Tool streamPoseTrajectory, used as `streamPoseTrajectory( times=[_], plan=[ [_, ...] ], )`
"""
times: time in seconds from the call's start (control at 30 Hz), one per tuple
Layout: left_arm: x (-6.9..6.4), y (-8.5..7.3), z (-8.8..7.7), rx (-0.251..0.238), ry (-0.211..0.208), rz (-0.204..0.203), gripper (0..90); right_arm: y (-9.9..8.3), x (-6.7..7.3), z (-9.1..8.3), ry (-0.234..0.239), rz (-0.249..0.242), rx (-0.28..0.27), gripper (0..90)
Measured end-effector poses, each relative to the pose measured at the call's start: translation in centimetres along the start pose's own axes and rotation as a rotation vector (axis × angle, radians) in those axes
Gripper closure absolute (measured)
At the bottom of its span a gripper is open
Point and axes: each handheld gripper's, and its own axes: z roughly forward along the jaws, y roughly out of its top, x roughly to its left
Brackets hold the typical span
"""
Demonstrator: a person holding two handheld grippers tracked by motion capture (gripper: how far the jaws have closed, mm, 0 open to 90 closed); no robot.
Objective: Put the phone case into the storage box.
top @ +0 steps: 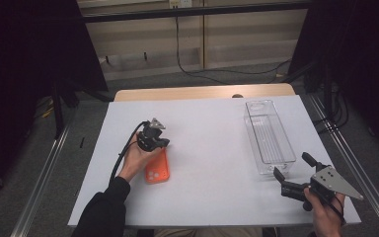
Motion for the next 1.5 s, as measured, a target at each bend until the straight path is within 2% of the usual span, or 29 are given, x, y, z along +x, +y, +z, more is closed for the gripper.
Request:
streamPoseTrajectory(
  times=[0.13,0.2,0.37,0.7,0.9,1.23,1.37,1.5],
  plan=[
    [0.3,-0.2,-0.2,-0.001,0.003,-0.011,90.0,0.0,0.0,0.0,0.0,0.0,0.001,0.0],
    [0.4,-0.3,-0.2,-0.005,-0.009,-0.019,90.0,0.0,0.0,0.0,0.0,0.001,0.001,0.0],
    [0.7,-0.7,-0.5,-0.007,0.001,-0.029,90.0,0.0,0.0,0.0,-0.001,0.0,-0.001,0.0],
    [1.4,-1.1,-0.9,-0.002,-0.02,-0.047,90.0,0.0,0.0,0.0,-0.003,-0.001,0.004,0.0],
    [1.5,-1.7,-1.3,-0.015,-0.004,-0.062,90.0,0.0,0.0,0.0,-0.003,-0.001,0.005,0.0],
    [1.8,-2.3,-1.9,-0.008,0.001,-0.075,90.0,0.0,0.0,0.0,-0.003,0.0,0.007,0.0],
    [1.9,-2.4,-2.1,0.001,0.01,-0.062,90.0,0.0,0.0,0.0,-0.003,-0.001,0.006,0.0],
    [1.9,-2.7,-2.3,-0.004,0.019,-0.073,90.0,0.0,0.0,0.0,-0.002,0.001,0.006,0.0]
  ],
)
